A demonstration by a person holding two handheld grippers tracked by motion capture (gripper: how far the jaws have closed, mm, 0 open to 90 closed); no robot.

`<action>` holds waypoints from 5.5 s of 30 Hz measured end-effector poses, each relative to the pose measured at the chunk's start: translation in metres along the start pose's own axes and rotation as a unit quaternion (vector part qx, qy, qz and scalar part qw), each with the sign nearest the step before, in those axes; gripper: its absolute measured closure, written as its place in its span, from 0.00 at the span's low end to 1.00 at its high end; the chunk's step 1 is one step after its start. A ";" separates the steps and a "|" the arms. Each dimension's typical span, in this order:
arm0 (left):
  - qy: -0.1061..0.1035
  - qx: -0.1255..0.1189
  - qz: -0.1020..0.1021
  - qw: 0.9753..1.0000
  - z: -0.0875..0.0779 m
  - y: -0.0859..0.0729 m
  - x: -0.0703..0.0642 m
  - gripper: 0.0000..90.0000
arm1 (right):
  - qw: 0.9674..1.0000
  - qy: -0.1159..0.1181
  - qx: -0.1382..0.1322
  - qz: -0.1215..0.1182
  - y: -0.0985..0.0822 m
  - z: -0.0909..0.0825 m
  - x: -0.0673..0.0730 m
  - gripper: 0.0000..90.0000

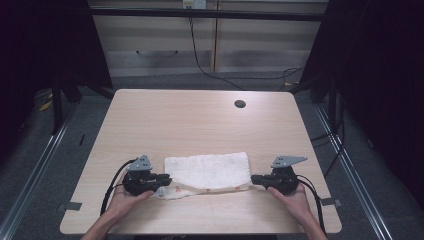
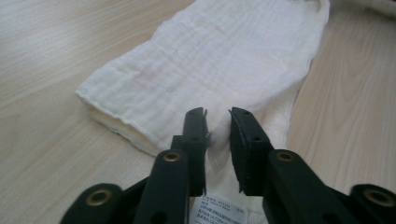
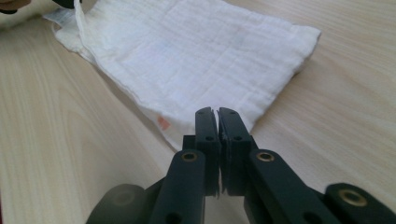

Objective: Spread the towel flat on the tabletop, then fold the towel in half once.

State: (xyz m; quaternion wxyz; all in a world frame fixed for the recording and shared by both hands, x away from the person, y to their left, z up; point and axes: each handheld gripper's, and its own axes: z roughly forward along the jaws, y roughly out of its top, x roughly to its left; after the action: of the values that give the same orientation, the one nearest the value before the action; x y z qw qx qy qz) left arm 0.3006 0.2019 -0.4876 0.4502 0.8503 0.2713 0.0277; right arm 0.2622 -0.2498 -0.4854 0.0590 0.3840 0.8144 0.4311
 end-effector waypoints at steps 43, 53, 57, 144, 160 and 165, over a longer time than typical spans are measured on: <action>0.028 0.027 -0.014 0.999 0.035 0.010 0.025 0.67 | 0.998 -0.034 0.052 -0.018 0.019 0.045 -0.006 0.96; 0.018 0.027 -0.001 0.999 0.035 0.007 0.015 0.67 | 0.999 -0.013 0.034 -0.002 0.014 0.028 -0.003 0.86; 0.018 0.025 0.003 1.000 0.036 0.007 0.017 0.69 | 1.000 -0.027 0.000 0.010 0.027 0.020 -0.016 0.85; 0.014 -0.002 0.001 1.000 0.030 0.035 0.037 0.96 | 1.000 -0.018 -0.008 -0.002 0.034 0.031 -0.026 0.98; 0.010 -0.077 0.005 0.997 0.000 0.061 0.029 0.96 | 0.998 -0.032 -0.054 -0.021 0.058 0.011 -0.024 0.98; 0.011 -0.078 0.004 0.997 0.002 0.061 0.027 0.96 | 0.996 -0.023 -0.079 -0.019 0.066 0.006 -0.023 0.98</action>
State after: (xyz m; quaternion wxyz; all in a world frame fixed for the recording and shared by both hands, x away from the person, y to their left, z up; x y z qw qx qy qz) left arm 0.3508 0.1865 -0.4462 0.5116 0.8135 0.2698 0.0602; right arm 0.3190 -0.2392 -0.4450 0.1161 0.3726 0.7833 0.4839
